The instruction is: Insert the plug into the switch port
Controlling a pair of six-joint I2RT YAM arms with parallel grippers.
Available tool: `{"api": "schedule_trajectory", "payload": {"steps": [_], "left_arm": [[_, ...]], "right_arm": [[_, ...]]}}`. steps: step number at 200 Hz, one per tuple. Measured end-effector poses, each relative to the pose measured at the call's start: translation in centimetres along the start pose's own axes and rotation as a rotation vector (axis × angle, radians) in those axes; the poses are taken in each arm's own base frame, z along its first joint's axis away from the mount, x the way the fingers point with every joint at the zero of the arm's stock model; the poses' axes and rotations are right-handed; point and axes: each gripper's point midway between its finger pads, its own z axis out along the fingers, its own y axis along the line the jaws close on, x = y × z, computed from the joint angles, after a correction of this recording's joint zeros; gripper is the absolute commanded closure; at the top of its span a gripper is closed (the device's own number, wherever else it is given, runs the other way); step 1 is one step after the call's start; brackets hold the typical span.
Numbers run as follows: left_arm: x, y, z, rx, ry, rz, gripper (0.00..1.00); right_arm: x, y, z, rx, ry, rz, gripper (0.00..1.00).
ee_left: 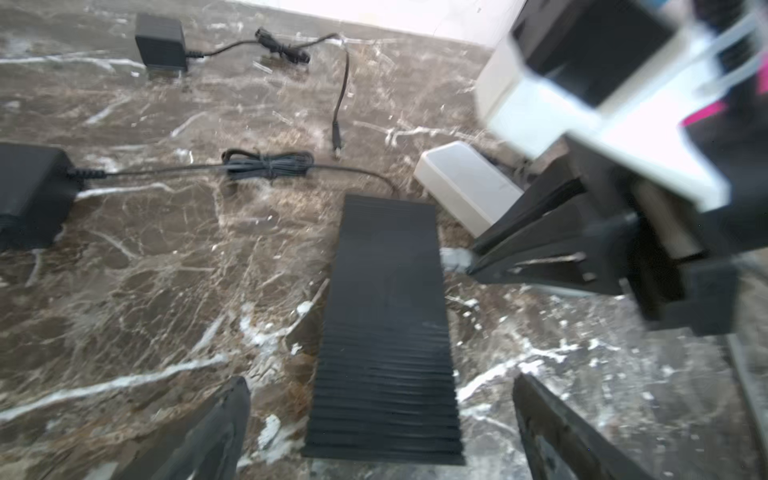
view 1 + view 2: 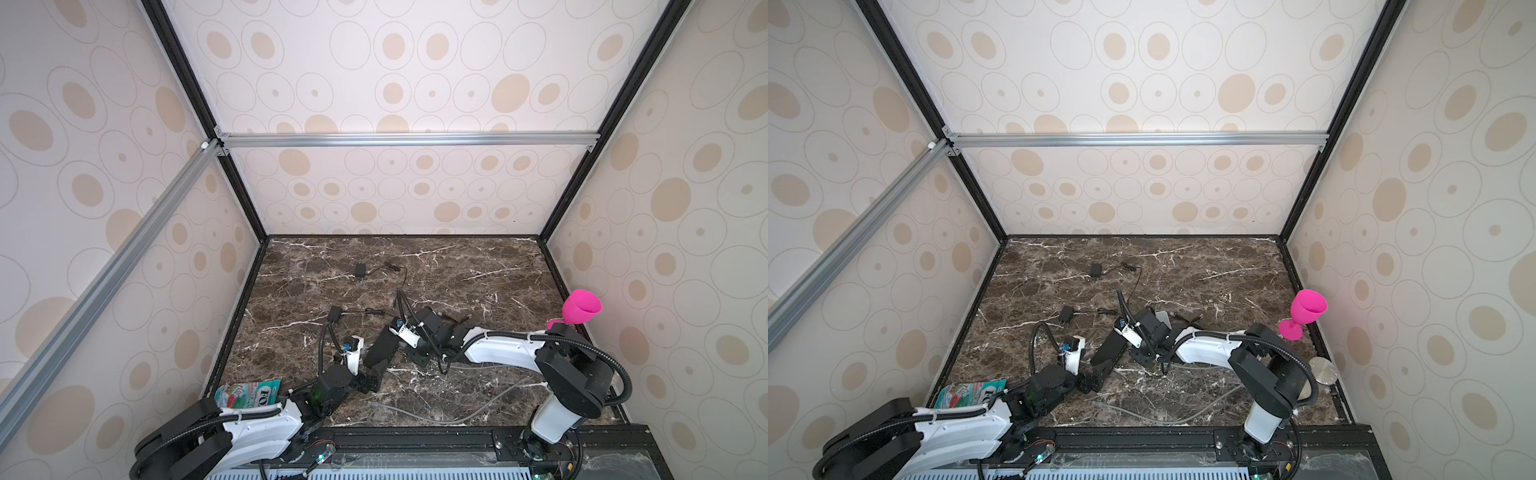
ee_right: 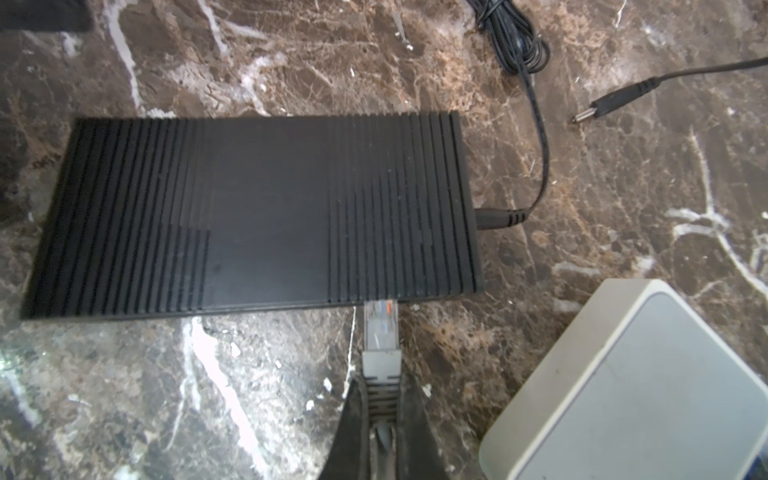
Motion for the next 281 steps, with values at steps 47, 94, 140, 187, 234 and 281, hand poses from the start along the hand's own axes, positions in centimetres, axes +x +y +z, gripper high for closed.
{"api": "schedule_trajectory", "payload": {"steps": [47, 94, 140, 187, 234, 281], "left_arm": [[2.9, 0.1, 1.5, -0.022, 0.118, 0.088, 0.08], [2.7, -0.6, 2.4, -0.009, 0.118, 0.099, 0.18], [2.7, -1.0, 2.5, 0.010, 0.117, 0.117, 0.60], [3.0, -1.3, 2.4, 0.033, 0.128, 0.150, 0.93], [3.1, -1.4, 2.5, 0.049, 0.135, 0.162, 1.00], [3.1, -0.9, 2.2, 0.027, 0.128, 0.174, 1.00]], "right_arm": [[-0.1, 0.0, -0.1, -0.005, -0.007, 0.005, 1.00], [0.0, 0.0, -0.1, -0.011, -0.009, 0.008, 1.00], [0.0, 0.0, -0.2, -0.010, -0.008, 0.010, 1.00], [0.6, -0.1, -0.2, -0.030, 0.014, 0.009, 1.00], [0.6, -0.3, -0.3, -0.130, 0.052, -0.045, 1.00], [0.1, -0.4, 0.7, -0.223, 0.075, -0.044, 1.00]]}}
